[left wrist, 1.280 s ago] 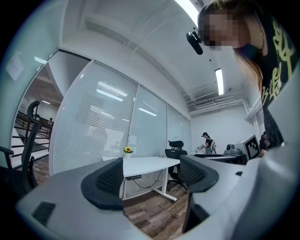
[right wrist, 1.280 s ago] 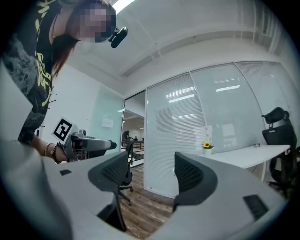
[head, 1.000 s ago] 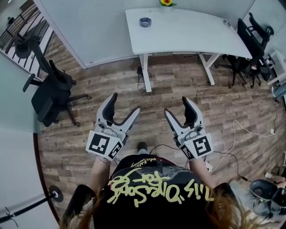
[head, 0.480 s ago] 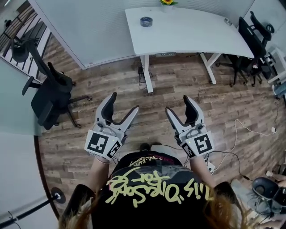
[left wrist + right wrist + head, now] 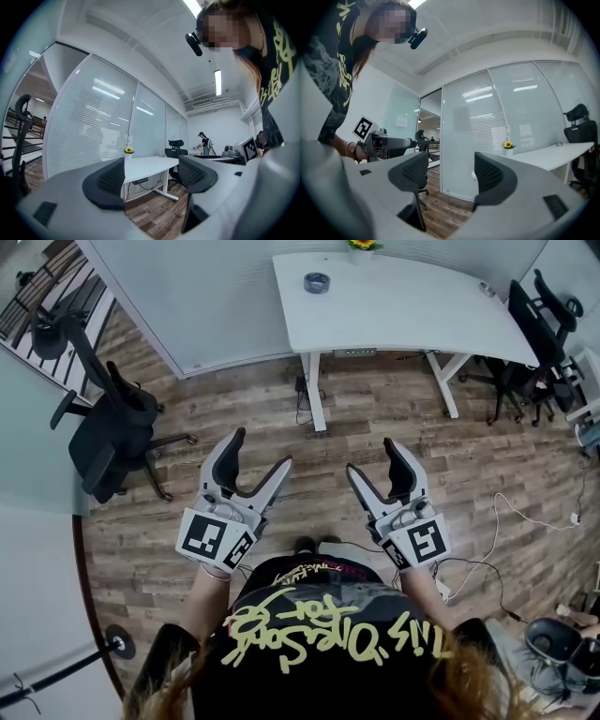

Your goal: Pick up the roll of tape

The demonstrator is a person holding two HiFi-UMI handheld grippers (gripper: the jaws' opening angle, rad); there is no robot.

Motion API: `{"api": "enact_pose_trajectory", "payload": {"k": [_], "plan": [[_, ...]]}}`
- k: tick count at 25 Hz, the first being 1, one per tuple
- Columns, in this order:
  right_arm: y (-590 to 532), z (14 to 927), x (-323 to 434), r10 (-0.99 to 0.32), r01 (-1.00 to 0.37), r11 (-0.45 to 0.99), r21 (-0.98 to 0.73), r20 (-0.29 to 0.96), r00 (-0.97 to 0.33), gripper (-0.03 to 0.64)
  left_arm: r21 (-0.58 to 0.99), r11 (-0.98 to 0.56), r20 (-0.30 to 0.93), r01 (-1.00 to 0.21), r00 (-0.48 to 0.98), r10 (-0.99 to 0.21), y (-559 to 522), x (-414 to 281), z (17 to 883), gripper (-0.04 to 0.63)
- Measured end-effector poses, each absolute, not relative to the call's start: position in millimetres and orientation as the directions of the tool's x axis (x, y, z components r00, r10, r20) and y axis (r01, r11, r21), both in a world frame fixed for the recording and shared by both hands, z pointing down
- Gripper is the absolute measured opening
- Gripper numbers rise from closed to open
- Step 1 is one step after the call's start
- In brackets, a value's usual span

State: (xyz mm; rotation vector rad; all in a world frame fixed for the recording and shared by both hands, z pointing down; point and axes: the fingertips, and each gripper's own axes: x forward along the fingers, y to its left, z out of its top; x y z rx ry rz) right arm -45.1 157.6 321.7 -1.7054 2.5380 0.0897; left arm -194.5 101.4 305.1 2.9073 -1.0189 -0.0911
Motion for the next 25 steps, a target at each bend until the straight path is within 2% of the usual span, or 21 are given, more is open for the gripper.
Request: {"api": "enact_pose_trajectory", "payload": {"k": [8,17,25], "plan": [[157,322,-45,-0.936,-0.942,0.337,0.001,-0.105,-0.335,0.295,0.088,-0.784,-0.026,-0.615,0.785,-0.619,94,-207,315,0.350],[147,331,-25,-0.953,-0.956,0.294,-0.002,-0.077,-0.293,0.295,0.104,-0.807,-0.017,-0.581,0.811,-0.585,75,-186,321,0.347],[89,334,-4,-0.942,-0.946,0.323,0.012,-0.091,-0.322,0.295,0.070,-0.799,-0.015,-0.598,0.800,-0.600,25,-164,322,0.347]]}}
